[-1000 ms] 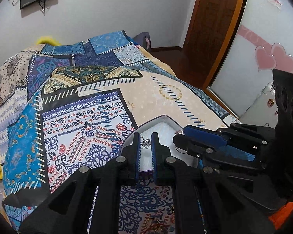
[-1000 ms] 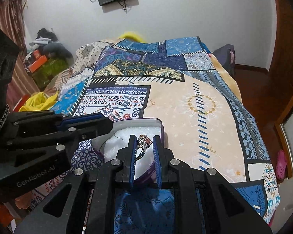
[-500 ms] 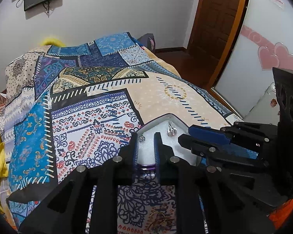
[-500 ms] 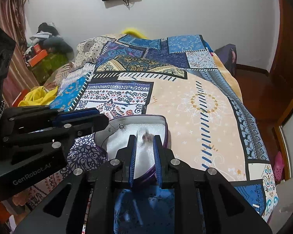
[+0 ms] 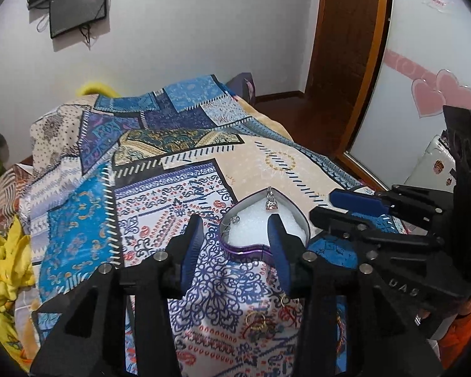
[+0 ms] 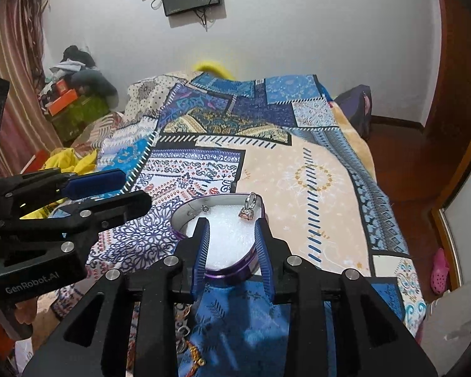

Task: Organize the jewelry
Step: 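Withdraw the right tool from the tin back toward the jewelry pile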

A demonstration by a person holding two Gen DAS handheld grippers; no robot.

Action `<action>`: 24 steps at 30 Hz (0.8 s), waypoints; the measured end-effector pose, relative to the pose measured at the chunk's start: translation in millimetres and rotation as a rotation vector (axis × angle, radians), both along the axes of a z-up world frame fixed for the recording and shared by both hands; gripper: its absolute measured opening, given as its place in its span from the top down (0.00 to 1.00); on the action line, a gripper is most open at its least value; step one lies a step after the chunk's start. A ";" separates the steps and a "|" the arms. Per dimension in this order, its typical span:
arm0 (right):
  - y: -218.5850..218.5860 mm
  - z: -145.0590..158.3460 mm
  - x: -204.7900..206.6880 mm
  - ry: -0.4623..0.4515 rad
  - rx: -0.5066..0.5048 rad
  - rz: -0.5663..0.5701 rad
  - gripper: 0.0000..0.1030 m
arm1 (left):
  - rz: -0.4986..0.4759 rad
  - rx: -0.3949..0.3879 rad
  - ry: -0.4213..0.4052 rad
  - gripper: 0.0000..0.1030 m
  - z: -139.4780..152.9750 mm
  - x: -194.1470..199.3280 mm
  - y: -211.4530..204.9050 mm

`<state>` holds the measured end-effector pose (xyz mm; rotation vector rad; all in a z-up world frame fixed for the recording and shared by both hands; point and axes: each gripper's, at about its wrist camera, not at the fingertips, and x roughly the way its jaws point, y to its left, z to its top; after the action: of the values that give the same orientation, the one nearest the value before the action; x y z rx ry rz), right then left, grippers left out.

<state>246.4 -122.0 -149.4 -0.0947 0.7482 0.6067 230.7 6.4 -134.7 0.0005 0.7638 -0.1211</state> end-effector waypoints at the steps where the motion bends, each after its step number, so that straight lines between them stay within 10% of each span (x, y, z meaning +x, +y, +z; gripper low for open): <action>1: -1.1 1.8 -3.2 -0.007 -0.001 -0.004 0.72 | 0.003 0.000 -0.005 0.58 2.5 -4.7 0.8; 24: -5.7 -34.4 -60.0 0.060 -0.038 0.004 0.71 | 0.029 -0.017 0.078 0.53 -27.1 -72.4 14.1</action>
<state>186.3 -127.7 -183.8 -0.1137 0.8184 0.6017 158.3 20.5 -161.8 -0.0315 0.8402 -0.1006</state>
